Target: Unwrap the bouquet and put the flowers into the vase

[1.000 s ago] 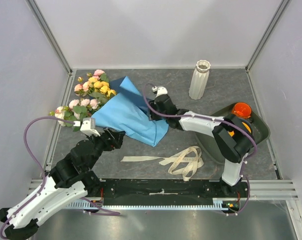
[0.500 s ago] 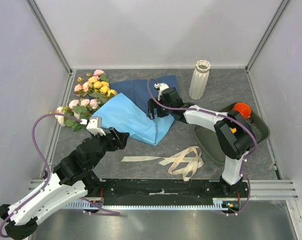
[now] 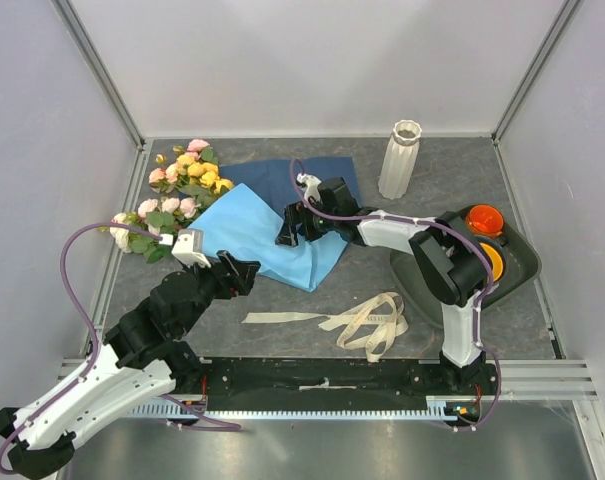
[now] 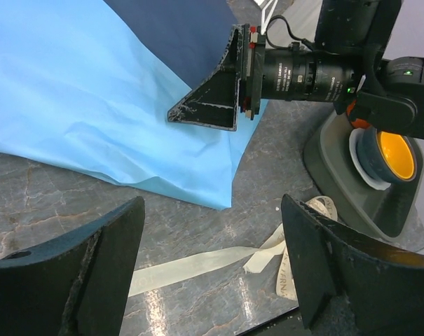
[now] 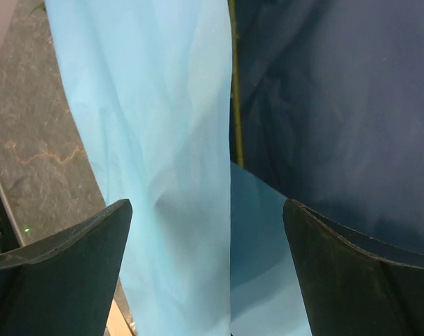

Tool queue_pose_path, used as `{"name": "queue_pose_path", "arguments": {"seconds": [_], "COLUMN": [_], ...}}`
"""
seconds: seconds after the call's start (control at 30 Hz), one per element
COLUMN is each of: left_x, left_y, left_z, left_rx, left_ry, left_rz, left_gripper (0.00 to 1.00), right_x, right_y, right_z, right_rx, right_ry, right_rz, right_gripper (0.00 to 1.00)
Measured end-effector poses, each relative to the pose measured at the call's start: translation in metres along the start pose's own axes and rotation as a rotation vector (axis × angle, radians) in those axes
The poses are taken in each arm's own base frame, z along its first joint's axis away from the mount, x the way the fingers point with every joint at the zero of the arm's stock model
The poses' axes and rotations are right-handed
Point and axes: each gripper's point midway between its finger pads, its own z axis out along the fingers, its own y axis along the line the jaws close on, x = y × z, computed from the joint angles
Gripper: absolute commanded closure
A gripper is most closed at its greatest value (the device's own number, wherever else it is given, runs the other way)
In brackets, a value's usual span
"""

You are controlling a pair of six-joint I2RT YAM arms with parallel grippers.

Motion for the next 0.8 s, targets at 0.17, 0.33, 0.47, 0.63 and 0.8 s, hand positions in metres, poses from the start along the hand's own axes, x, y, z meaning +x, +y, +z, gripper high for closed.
{"name": "queue_pose_path", "arguments": {"seconds": [0.17,0.33,0.47,0.63,0.8], "left_x": [-0.003,-0.006,-0.011,-0.025,-0.063], "left_y": [-0.002,-0.004,-0.007,-0.011,-0.017], "left_z": [-0.001,-0.002,-0.004,-0.013,-0.037], "left_rx": [0.005,0.01,0.02,0.032,0.048], "left_ry": [-0.005,-0.012,-0.017,-0.039,-0.121], "left_rz": [-0.002,0.0,-0.004,0.005,0.02], "left_gripper": [0.16,0.17,0.17,0.18,0.2], "right_x": [0.004,0.007,0.015,0.026,0.044], "right_y": [0.018,0.058,0.097,0.148,0.193], "right_z": [0.003,0.005,0.005,-0.001,-0.017], "right_rx": [-0.052,-0.126,-0.193,-0.276,-0.361], "right_ry": [0.026,0.037,0.053,0.062,0.068], "right_rz": [-0.02,-0.07,-0.113,-0.143,-0.155], "right_gripper": [0.06,0.05,0.05,0.05,0.03]}}
